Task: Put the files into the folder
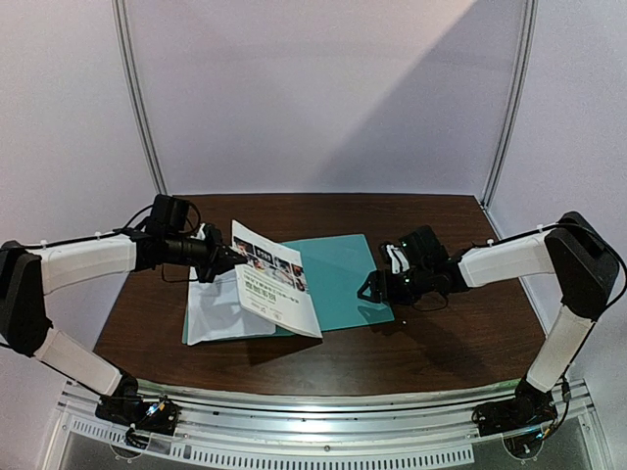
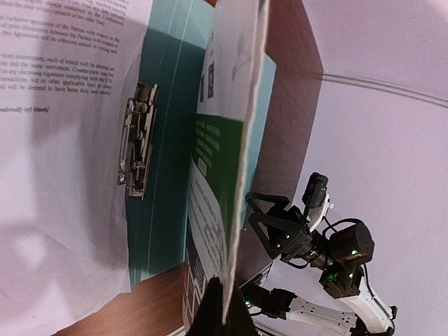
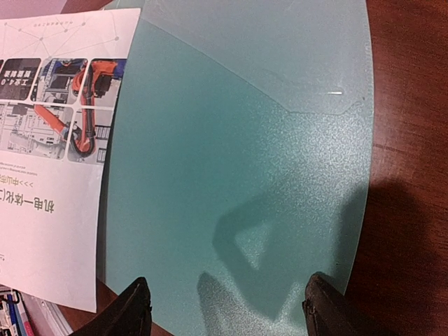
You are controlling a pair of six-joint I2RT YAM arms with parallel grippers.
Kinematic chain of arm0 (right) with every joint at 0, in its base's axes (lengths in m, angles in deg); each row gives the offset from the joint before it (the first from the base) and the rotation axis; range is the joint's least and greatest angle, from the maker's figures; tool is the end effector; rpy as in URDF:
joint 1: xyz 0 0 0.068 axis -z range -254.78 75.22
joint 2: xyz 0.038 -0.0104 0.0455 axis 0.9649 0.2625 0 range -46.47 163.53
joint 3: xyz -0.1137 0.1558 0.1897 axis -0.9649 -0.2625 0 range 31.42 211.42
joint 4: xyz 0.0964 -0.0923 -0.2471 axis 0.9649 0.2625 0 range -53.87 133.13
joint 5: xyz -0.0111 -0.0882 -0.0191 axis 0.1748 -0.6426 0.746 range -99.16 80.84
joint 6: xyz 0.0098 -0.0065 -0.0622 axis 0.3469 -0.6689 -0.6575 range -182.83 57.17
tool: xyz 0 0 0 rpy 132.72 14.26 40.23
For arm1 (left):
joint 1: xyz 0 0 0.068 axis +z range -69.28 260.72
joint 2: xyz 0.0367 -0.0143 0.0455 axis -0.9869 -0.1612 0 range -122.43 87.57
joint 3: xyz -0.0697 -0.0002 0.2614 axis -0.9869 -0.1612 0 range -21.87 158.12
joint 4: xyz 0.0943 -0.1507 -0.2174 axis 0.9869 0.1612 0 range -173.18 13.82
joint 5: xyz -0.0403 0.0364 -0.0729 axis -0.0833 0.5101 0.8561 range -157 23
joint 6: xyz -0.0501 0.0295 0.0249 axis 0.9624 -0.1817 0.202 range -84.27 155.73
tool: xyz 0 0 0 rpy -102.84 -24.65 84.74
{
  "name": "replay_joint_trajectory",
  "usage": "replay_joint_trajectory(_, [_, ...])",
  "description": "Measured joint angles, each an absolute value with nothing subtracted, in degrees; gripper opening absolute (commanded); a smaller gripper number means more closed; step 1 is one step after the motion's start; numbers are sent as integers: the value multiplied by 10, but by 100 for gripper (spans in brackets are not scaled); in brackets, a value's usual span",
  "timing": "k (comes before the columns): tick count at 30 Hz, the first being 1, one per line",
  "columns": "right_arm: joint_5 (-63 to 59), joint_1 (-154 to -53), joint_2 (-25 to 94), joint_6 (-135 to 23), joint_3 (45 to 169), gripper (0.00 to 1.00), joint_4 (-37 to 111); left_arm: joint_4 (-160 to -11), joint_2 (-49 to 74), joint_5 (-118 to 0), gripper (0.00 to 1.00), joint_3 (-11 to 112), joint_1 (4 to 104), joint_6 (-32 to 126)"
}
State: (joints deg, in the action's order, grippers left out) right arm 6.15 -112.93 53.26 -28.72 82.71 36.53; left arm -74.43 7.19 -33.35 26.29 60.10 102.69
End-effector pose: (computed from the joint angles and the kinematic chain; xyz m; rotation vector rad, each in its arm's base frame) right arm 0.2790 0.2356 0.1214 -0.2213 2.5765 0.8521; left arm 0.2894 -0.1377 0.2055 -0.6846 2.4999 -1.3710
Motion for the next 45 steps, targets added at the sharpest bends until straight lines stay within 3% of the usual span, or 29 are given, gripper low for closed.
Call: replay_joint_trajectory(45, [67,-1129,532,-305,816,74,342,-794,-29,-355,0,287,566,1028])
